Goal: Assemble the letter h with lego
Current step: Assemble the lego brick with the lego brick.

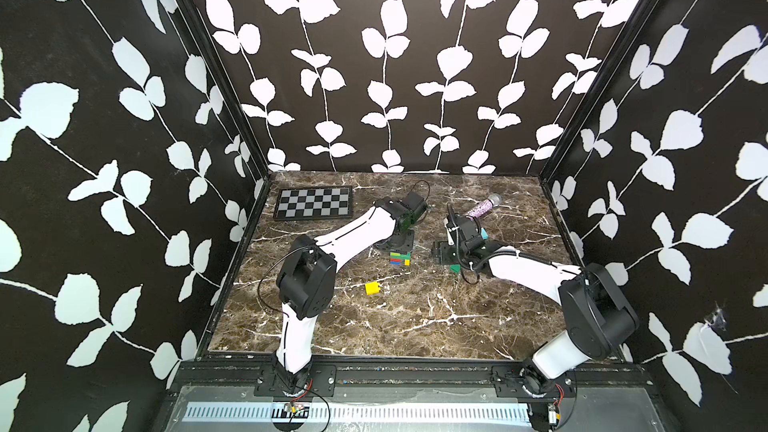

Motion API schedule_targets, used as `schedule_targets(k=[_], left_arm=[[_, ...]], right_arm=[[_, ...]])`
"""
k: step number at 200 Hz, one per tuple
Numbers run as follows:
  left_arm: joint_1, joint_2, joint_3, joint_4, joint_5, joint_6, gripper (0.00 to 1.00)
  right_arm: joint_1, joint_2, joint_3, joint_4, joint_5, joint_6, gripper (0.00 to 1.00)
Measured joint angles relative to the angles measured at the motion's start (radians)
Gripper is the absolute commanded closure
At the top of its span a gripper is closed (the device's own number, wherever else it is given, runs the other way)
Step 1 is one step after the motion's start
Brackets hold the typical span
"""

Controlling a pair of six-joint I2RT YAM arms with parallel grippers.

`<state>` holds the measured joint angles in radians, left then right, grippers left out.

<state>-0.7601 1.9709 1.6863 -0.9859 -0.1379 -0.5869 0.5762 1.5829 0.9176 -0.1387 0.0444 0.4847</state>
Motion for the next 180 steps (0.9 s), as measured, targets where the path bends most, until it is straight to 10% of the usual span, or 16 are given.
schedule_targets(k=[90, 180], left_arm=[[0.008, 0.050, 0.067, -0.018, 0.034, 0.041, 0.99], [0.008, 0.056, 0.070, -0.043, 0.040, 0.051, 0.42]], right_arm=[[0.000, 0.000, 0.000, 0.000, 0.000, -0.001, 0.20], [0.000, 0.000, 0.000, 0.001, -0.004, -0.010, 0.14]])
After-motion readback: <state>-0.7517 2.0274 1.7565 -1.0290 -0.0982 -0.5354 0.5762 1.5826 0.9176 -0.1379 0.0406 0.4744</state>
